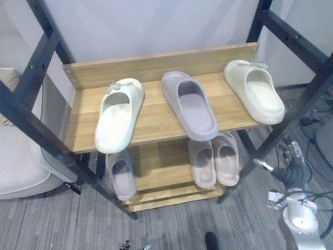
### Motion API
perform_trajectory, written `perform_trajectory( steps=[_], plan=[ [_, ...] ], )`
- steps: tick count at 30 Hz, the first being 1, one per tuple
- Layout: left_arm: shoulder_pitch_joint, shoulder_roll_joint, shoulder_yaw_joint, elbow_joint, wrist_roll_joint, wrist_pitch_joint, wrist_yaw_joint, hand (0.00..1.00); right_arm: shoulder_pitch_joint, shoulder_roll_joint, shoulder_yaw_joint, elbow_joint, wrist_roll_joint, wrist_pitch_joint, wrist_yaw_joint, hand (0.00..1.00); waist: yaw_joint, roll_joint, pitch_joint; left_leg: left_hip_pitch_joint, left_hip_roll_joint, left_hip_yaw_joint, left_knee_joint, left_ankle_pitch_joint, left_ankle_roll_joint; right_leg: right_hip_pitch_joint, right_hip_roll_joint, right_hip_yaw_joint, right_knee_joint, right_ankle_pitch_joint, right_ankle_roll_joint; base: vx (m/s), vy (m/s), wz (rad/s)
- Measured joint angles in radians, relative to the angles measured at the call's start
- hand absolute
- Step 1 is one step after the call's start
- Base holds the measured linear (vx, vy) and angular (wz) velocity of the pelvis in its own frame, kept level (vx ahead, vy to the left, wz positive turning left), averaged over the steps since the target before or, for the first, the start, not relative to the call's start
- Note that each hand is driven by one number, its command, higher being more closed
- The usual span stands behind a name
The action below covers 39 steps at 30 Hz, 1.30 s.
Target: Organize the slippers on the shoe rack
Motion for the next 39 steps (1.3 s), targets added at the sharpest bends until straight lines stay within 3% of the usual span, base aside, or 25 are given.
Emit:
perform_trajectory(
  steps=[8, 14, 18, 28, 39],
  plan=[
    [-0.004, 0.002, -0.022, -0.001, 0.003, -0.001, 0.0, 0.0, 0.002, -0.003, 0.041, -0.124, -0.04, -0.025, 0.011, 0.0, 0.004, 0.005, 0.004, -0.008, 0.002, 0.01, 0.002, -0.001, -0.001, -0.014, 0.005, 0.012, 0.007, 0.007, -0.004, -0.01, -0.012, -0.05],
    [-0.015, 0.001, -0.029, -0.002, 0.022, -0.002, -0.004, 0.0, -0.012, -0.01, 0.091, -0.184, -0.04, -0.052, 0.016, 0.0, 0.004, -0.008, 0.009, -0.022, -0.003, -0.009, 0.008, 0.0, 0.0, -0.015, -0.003, -0.001, 0.007, 0.007, -0.004, 0.01, -0.001, 0.08],
    [-0.021, 0.001, -0.029, -0.003, 0.022, -0.002, -0.016, 0.0, -0.088, -0.017, 0.119, -0.184, -0.039, -0.059, 0.016, 0.0, 0.006, -0.022, 0.013, -0.027, -0.005, -0.022, 0.015, 0.0, 0.0, -0.011, -0.007, -0.015, 0.007, 0.007, -0.004, 0.0, -0.008, 0.09],
    [-0.022, -0.002, -0.029, -0.01, 0.021, -0.003, -0.024, 0.0, -0.281, -0.105, 0.137, -0.172, -0.016, -0.061, 0.024, 0.0, 0.014, -0.027, 0.014, -0.044, -0.005, -0.05, 0.021, 0.001, 0.001, -0.01, -0.011, -0.038, 0.007, 0.007, -0.004, 0.0, -0.012, 0.08],
    [-0.022, -0.021, -0.027, -0.02, 0.019, -0.02, -0.042, 0.0, -0.484, -0.193, 0.103, -0.007, 0.009, -0.03, 0.007, 0.0, 0.033, -0.032, 0.015, -0.077, -0.016, -0.094, 0.035, 0.011, 0.009, -0.014, -0.028, -0.076, 0.007, 0.007, -0.004, 0.0, -0.008, 0.12]
  ],
)
